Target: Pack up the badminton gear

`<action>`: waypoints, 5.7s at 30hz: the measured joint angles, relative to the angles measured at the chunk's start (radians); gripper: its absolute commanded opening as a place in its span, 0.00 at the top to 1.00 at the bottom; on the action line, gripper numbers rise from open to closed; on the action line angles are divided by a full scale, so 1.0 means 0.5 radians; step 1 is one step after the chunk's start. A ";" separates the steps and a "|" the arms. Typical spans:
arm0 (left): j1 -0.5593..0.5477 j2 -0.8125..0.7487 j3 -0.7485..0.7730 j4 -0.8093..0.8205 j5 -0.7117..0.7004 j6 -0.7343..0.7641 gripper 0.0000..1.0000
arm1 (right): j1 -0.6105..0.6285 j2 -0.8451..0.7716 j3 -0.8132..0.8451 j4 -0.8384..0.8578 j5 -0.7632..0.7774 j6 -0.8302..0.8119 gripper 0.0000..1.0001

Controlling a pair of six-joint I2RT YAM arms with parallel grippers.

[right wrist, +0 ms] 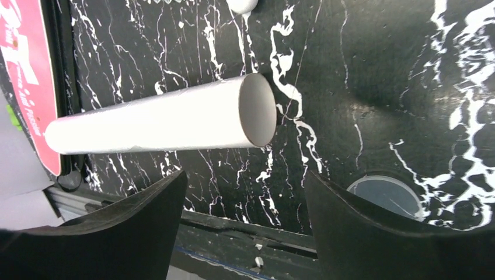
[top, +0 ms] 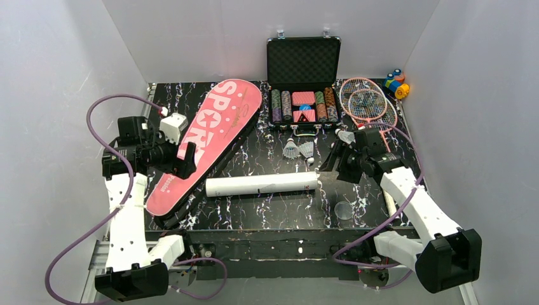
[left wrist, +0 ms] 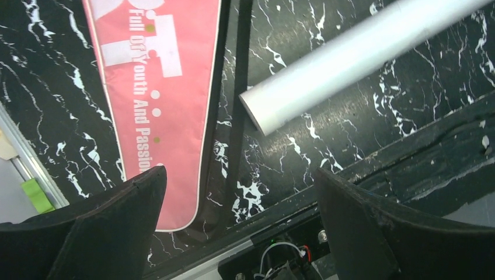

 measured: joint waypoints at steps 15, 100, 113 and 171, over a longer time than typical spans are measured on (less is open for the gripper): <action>-0.349 -0.076 -0.133 -0.133 -0.027 0.169 0.02 | 0.001 0.134 -0.288 0.417 -0.354 0.188 0.24; -1.394 0.069 -0.230 0.187 0.140 0.549 0.02 | 0.949 -0.299 -0.169 0.775 -0.211 0.562 0.99; -1.521 0.296 -0.320 0.412 0.178 0.573 0.02 | 1.234 -0.237 0.204 0.462 0.123 0.404 0.99; -1.582 -0.343 -0.285 -0.118 -0.420 0.521 0.78 | 0.426 0.583 0.823 0.043 0.127 0.457 0.16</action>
